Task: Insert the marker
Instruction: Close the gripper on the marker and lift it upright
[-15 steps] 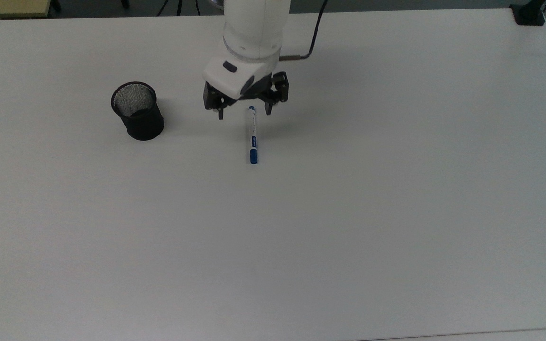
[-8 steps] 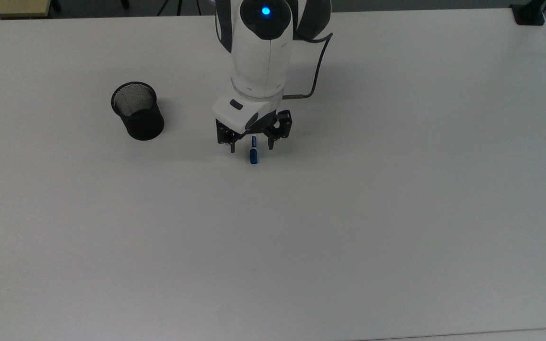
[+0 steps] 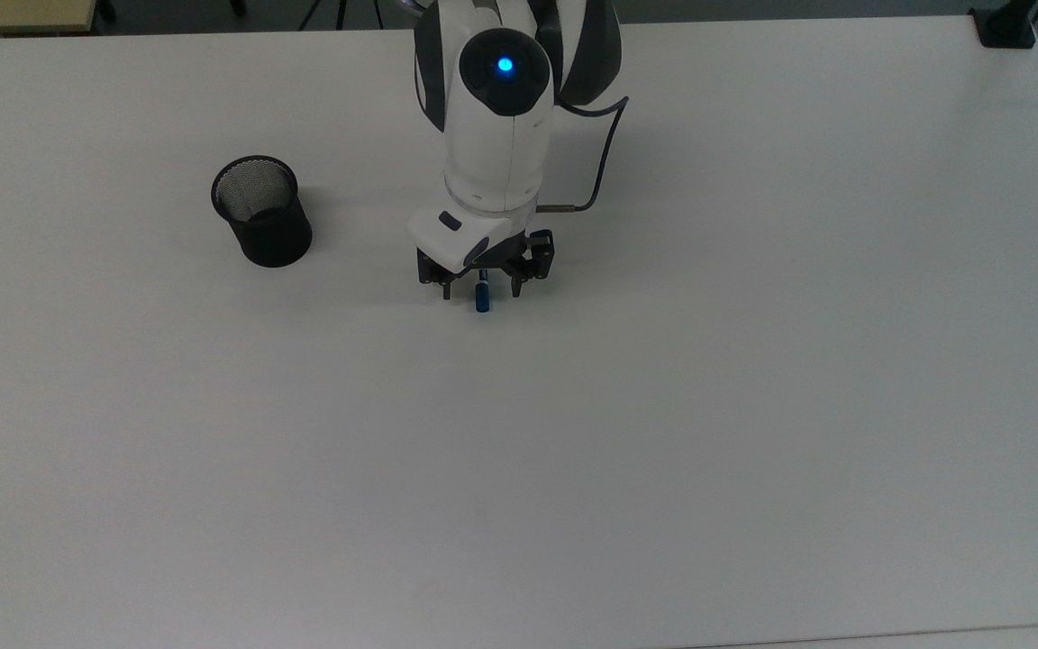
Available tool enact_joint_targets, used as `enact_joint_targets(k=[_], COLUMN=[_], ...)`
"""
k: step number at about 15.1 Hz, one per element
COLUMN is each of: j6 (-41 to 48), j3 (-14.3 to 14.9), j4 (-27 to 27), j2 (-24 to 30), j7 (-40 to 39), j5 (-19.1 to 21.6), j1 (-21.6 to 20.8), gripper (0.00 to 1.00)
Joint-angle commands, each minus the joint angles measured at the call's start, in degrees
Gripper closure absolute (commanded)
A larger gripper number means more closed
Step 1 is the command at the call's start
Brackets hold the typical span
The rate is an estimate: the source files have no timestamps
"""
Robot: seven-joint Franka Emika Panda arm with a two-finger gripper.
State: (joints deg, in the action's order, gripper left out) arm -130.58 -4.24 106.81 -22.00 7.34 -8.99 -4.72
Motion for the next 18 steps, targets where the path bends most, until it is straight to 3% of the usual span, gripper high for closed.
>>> enact_joint_targets(k=[1, 4, 5, 9, 12, 18], j6=[-2.39, -5.11, -5.12, -4.77, -3.89, 2.44], j3=[0.2, 0.2, 0.2, 0.11, 0.02, 0.02], j4=[2.44, 3.41, 3.41, 2.97, 2.88, 2.97], j2=[0.56, 0.21, 0.29, 1.08, 2.75, 17.06], j7=[1.54, 3.11, 3.9, 4.0, 4.17, 3.39], j5=[-1.03, -1.03, -1.03, -0.68, -0.5, 0.12], j1=[-0.38, -0.38, -0.38, 0.06, 0.32, 6.2], gripper=[0.27, 0.41, 0.58, 0.97, 1.0, 1.0])
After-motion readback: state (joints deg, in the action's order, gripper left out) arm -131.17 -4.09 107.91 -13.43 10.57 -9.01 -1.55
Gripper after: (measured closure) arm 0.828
